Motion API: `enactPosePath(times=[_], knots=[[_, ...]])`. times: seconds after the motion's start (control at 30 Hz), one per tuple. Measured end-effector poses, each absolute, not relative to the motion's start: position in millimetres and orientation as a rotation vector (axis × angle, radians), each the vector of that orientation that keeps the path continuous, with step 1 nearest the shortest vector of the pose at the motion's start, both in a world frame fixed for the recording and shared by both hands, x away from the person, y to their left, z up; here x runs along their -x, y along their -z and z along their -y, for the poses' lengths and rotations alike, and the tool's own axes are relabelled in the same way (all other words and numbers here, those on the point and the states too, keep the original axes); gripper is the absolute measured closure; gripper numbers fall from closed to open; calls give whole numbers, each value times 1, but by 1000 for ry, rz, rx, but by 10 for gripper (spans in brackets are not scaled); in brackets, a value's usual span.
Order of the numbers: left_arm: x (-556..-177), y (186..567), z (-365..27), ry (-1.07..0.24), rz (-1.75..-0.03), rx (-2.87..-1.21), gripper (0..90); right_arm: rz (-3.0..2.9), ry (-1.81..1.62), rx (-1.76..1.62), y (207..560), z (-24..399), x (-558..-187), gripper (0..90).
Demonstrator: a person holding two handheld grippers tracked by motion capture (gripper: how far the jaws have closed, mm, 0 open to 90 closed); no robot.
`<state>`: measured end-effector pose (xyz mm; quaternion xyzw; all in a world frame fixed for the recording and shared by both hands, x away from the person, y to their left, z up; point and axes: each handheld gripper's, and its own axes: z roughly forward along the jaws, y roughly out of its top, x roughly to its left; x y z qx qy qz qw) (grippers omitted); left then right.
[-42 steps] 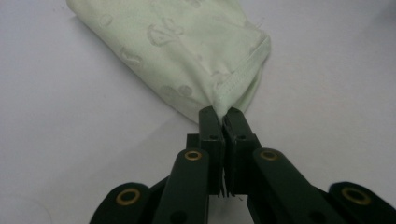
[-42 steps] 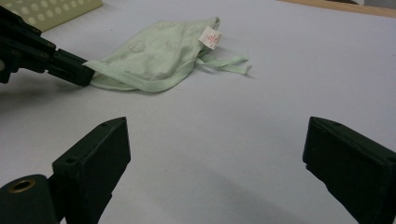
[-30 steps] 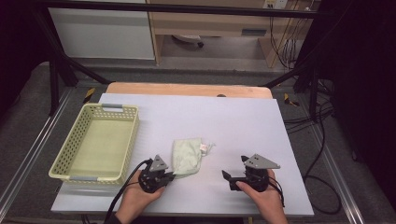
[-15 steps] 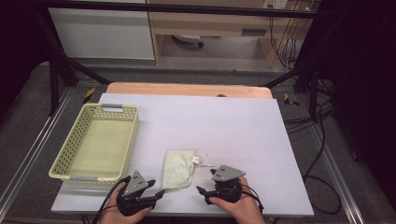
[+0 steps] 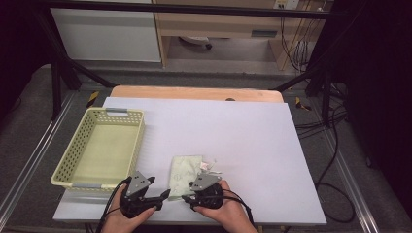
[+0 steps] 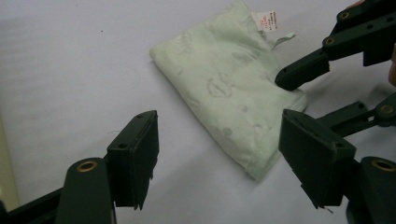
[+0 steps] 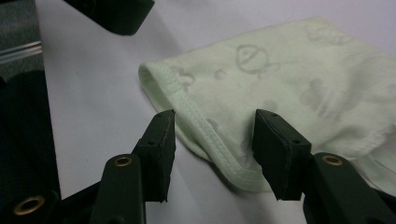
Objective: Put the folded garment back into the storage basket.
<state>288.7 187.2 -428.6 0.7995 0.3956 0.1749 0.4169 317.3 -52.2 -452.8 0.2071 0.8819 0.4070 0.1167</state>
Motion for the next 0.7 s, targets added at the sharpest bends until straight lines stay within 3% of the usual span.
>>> enactPosePath(times=[0.23,0.37,0.4,0.43,0.57,0.7], knots=[[-289,429,-187,-460,-1003,-2007,278,-2607,-1185,-587,460,45,-320,497],[-290,429,-188,-464,-1015,-2003,274,-2618,-1198,-569,460,46,-320,599],[-290,429,-188,-464,-1017,-2002,274,-2623,-1197,-557,460,45,-322,671],[-290,429,-188,-464,-1017,-2001,274,-2623,-1197,-557,460,45,-322,671],[-290,429,-187,-467,-1024,-1995,266,-2622,-1211,-564,460,45,-327,823],[-291,426,-187,-491,-1022,-1968,258,-2620,-1209,-579,459,45,-328,856]])
